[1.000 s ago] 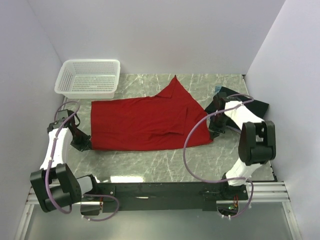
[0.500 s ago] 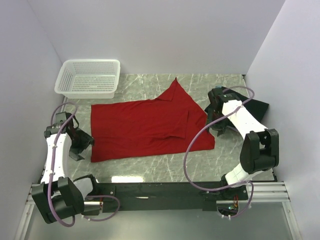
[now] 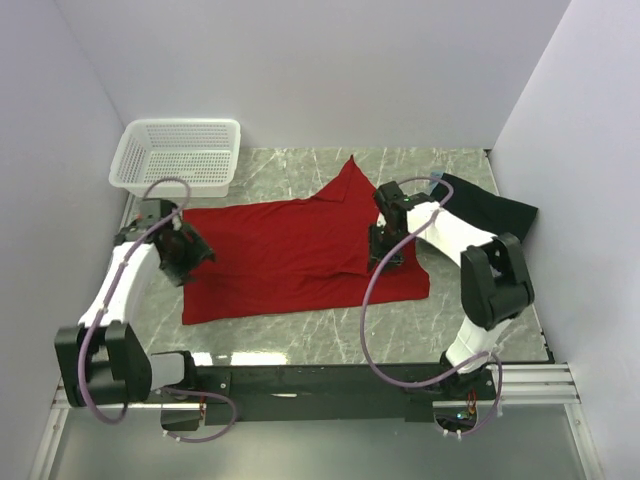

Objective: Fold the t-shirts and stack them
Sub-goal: Fold the tshirt

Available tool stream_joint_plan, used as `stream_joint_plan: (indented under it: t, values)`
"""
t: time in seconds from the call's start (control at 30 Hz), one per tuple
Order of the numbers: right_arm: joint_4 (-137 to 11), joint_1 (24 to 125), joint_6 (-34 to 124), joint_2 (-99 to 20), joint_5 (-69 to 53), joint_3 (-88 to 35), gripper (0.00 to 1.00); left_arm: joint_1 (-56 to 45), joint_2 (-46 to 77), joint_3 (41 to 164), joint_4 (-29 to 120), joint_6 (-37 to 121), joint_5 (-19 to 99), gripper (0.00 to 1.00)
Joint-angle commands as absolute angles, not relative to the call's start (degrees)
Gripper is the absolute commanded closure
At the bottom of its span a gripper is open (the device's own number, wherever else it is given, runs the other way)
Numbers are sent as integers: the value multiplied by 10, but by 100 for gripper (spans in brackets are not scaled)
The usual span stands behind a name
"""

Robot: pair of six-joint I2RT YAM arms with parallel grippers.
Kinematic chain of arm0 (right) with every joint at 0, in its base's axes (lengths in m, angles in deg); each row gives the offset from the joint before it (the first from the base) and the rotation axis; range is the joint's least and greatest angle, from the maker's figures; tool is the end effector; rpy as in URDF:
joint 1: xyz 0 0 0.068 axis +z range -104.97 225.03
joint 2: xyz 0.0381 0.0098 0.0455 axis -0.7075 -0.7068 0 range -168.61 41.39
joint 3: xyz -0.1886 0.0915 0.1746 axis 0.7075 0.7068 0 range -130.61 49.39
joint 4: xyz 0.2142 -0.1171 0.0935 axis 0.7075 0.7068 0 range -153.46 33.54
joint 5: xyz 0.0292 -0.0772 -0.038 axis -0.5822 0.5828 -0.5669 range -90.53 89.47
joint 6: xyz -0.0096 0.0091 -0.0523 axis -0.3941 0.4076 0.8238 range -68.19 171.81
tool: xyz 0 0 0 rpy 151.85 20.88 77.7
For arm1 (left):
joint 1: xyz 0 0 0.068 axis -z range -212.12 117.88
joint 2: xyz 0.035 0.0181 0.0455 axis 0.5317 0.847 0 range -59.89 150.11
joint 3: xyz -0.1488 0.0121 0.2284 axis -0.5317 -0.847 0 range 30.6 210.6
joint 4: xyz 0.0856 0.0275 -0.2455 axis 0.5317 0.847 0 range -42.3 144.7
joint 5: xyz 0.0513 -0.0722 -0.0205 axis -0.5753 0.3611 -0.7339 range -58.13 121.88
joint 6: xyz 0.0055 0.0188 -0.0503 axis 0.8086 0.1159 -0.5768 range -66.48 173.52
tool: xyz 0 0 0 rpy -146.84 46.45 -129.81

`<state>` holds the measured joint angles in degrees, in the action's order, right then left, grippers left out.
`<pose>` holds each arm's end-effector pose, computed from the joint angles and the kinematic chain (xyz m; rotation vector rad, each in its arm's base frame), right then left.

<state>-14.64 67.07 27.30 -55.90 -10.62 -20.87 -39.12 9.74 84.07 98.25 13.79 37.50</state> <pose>0.2994 0.1279 0.2118 0.0315 2.9600 0.3850 0.2222 0.0238 0.2499 -1.0706 2.5487 -0.2909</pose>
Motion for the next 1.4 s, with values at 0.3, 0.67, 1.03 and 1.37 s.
stream_joint_plan:
  t: [0.3,0.67,1.03,1.37]
  values:
    - [-217,683,269,-620,-145,-185,58,-348,216,796,831,132,472,26]
    - [-223,698,264,-648,-129,-193,66,-348,247,801,831,154,470,26]
    - [-191,717,261,-642,-89,-239,93,-348,287,790,819,170,464,26]
    - [-170,723,267,-681,-78,-336,100,-348,305,799,823,183,457,26]
